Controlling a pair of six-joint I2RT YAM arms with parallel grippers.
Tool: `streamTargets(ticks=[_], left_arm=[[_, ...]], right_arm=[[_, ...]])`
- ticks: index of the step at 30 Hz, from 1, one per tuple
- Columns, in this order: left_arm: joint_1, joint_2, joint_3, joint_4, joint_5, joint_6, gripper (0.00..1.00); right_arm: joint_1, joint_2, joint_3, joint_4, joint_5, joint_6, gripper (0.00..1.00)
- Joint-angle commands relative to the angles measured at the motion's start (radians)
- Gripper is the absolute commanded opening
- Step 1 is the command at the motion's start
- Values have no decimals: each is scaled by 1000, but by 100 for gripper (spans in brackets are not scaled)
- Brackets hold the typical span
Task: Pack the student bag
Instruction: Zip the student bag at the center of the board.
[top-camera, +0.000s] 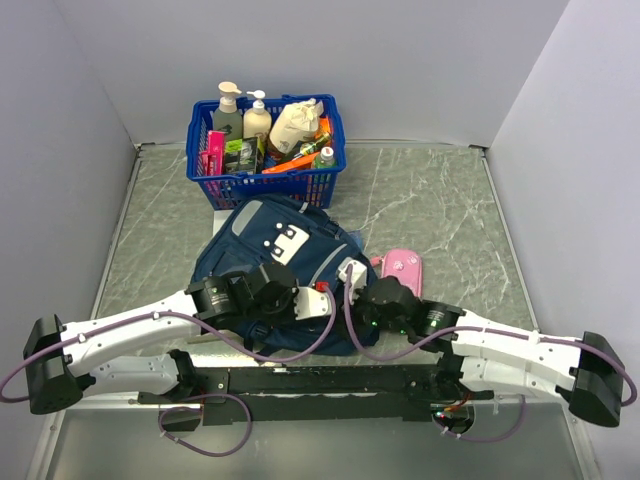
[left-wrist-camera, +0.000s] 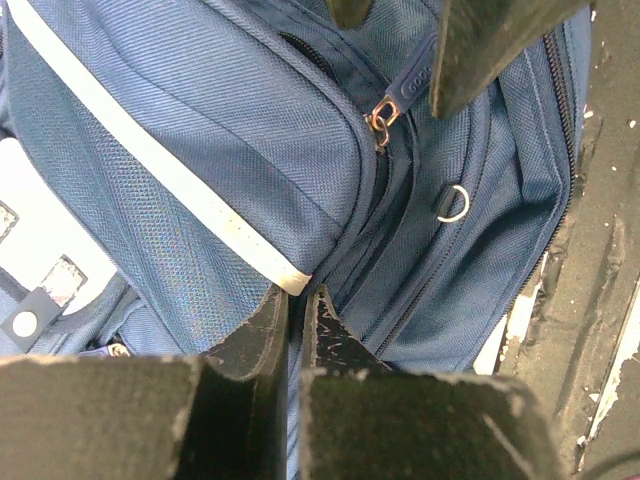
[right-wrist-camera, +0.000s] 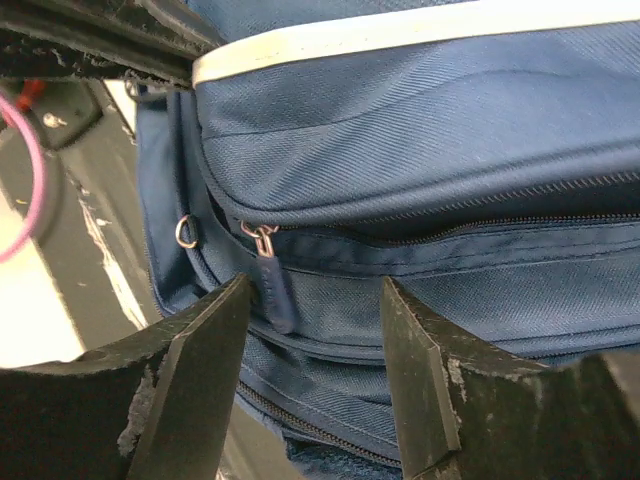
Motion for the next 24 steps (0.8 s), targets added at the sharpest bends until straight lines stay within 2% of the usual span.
streamTargets(ticks=[1,7,10,11,15,16,17,24], left_arm=[[50,-8,46,98,-194,1,1],[56,-9,38,112,-182,3,1],[59,-12,43,103,-171,3,1],[59,-14,49,97,-167,-2,1],[62,-23,57,78,-145,1,1],[62,-28,55,74,-142,4,1],[64,-31,52,65,-139,4,1],[68,-69,0,36,-105,18,1]], right_arm=[[65,28,59,0,130,-31,61],[108,66,65,48,174,-8,56],[109,85,79,46,198,-1,47],[109,88,84,37,207,1,38],[108,71,93,-20,282,25,14],[106,65,107,-41,304,33,4],[108,45,113,-82,321,41,0],[97,-14,114,-184,408,91,0]])
